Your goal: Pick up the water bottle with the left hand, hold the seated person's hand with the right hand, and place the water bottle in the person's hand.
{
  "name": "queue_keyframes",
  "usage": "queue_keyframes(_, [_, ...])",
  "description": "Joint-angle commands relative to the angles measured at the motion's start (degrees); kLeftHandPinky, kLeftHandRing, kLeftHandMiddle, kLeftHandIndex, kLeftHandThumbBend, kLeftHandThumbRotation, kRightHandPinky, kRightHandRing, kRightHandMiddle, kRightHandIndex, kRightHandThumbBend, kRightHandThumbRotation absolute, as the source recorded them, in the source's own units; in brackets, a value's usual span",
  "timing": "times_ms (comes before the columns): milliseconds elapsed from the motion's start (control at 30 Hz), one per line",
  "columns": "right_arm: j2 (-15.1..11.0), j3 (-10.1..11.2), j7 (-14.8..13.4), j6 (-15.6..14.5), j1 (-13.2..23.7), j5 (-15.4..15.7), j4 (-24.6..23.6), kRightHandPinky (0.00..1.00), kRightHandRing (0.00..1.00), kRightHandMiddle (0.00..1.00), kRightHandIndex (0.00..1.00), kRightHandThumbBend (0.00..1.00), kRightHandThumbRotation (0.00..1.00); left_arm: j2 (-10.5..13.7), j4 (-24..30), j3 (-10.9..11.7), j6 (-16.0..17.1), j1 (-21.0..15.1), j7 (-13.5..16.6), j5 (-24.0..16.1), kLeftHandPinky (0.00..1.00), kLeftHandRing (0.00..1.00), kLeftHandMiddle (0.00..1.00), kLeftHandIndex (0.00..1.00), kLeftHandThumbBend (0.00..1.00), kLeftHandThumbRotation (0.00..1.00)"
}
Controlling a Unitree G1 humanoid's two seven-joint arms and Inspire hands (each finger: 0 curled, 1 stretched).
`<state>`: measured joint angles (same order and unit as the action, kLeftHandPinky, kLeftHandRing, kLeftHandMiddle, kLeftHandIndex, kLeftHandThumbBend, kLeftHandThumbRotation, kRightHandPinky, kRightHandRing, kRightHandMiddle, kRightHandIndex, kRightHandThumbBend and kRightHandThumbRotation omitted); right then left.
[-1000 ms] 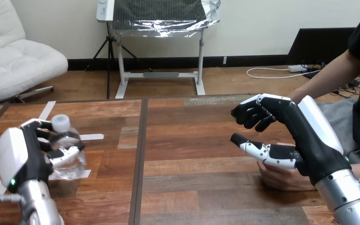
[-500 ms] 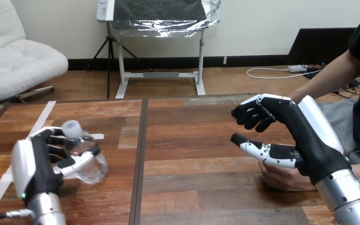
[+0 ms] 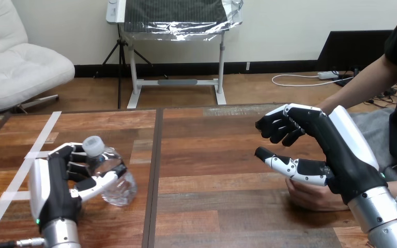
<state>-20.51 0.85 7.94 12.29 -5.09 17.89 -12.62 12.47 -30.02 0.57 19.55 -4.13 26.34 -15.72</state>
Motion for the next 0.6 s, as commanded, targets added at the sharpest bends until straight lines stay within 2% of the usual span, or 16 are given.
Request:
queue_keyframes(0, [-0.1,1.2,-0.8,-0.5,3.8,-0.2,-2.6,0.5,0.56,0.59,0.59,0.54,0.0,-0.7,11.5,1.1,2.2,-1.9,-1.3,1.5,0.4,0.41,0.45,0.5,0.65,0.0])
queue_keyframes(333, [-0.2,1.2,-0.9,-0.1,4.0,-0.2,-2.5,0.51,0.57,0.6,0.6,0.54,0.0,-2.2,18.4,1.2,0.7,0.3,-3.2,1.1,0.42,0.42,0.45,0.5,0.65,0.0])
queue_keyframes(567, [-0.3,1.3,-0.9,-0.7,4.2,0.1,-2.8,0.52,0.59,0.62,0.61,0.54,0.0,-2.8,21.9,1.1,1.3,1.4,-4.7,1.1,0.43,0.42,0.45,0.5,0.65,0.0])
